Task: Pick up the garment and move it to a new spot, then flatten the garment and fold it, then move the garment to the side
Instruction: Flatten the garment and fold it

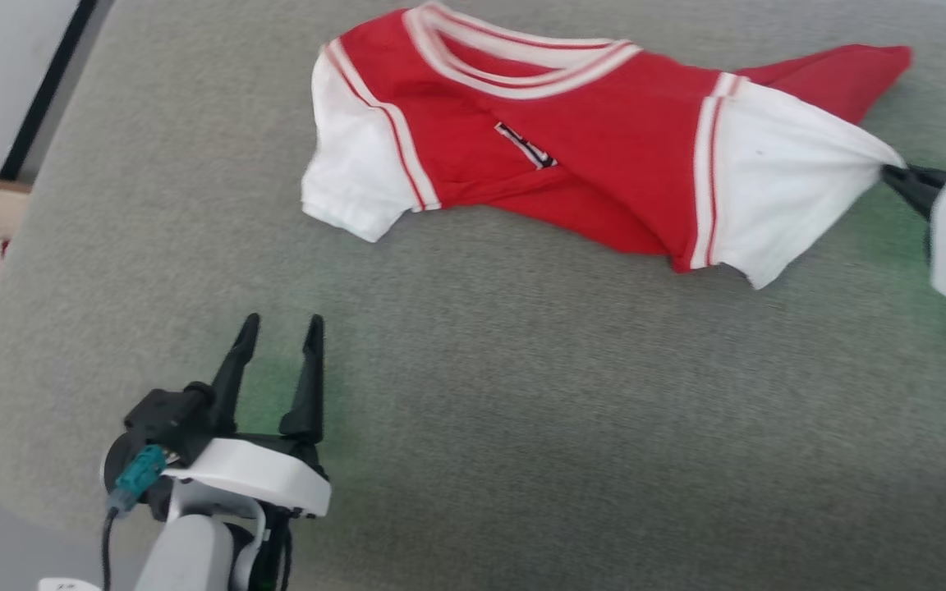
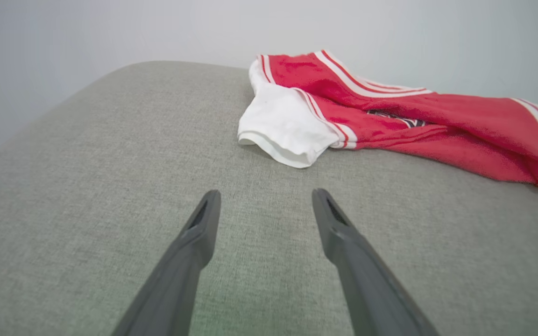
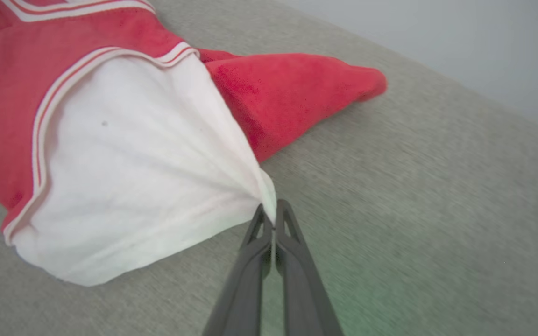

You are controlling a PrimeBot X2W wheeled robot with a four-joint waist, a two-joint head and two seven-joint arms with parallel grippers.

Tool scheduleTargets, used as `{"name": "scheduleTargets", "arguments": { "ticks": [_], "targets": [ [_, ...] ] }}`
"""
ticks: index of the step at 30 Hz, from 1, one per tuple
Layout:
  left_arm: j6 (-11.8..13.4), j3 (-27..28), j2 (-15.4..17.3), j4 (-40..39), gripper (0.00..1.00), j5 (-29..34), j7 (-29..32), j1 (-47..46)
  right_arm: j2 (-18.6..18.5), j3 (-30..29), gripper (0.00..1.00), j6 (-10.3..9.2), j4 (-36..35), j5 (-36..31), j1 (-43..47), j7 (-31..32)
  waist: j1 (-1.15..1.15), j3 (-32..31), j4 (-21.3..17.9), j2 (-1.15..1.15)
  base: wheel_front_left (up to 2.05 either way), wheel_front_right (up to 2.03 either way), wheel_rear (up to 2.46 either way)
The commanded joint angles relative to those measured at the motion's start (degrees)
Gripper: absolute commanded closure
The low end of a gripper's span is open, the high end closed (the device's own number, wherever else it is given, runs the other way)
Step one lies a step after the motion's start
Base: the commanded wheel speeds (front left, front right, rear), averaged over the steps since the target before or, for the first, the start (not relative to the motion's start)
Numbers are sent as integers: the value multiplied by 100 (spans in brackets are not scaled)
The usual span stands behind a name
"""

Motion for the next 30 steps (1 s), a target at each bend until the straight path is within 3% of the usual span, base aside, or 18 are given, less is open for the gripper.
{"name": "scheduleTargets", "arguments": {
  "ticks": [1,6,14,21,28,29,30],
  "targets": [
    [-27,66,39,-21,0,40,-30,42,-101,-149,100,-2,-67,51,185,-103,0,-67,-138,0,0,0,0],
    [-41,200,77,-133,0,47,-30,85,-411,-819,100,-1,-351,96,976,-324,0,-150,-408,0,0,0,0],
    [-44,261,162,-277,0,58,-30,143,-540,-2257,100,-2,-496,-24,2279,-570,0,-167,-729,0,0,0,0],
    [-42,199,292,-341,0,7,-30,74,-281,-3229,100,-2,-567,-259,2782,-478,0,-138,-856,0,0,0,0],
    [-37,-4,479,-336,0,-92,-30,-91,128,-3549,100,-2,-430,-733,2652,-438,0,-77,-899,0,0,0,0],
    [-37,-44,515,-336,0,-138,-31,-135,180,-3560,70,-2,-394,-803,2617,-455,0,-68,-903,0,0,0,0],
    [-37,-115,585,-327,0,-153,-30,-177,234,-3592,57,-2,-370,-861,2581,-505,0,-65,-910,0,0,0,0]
  ]
}}
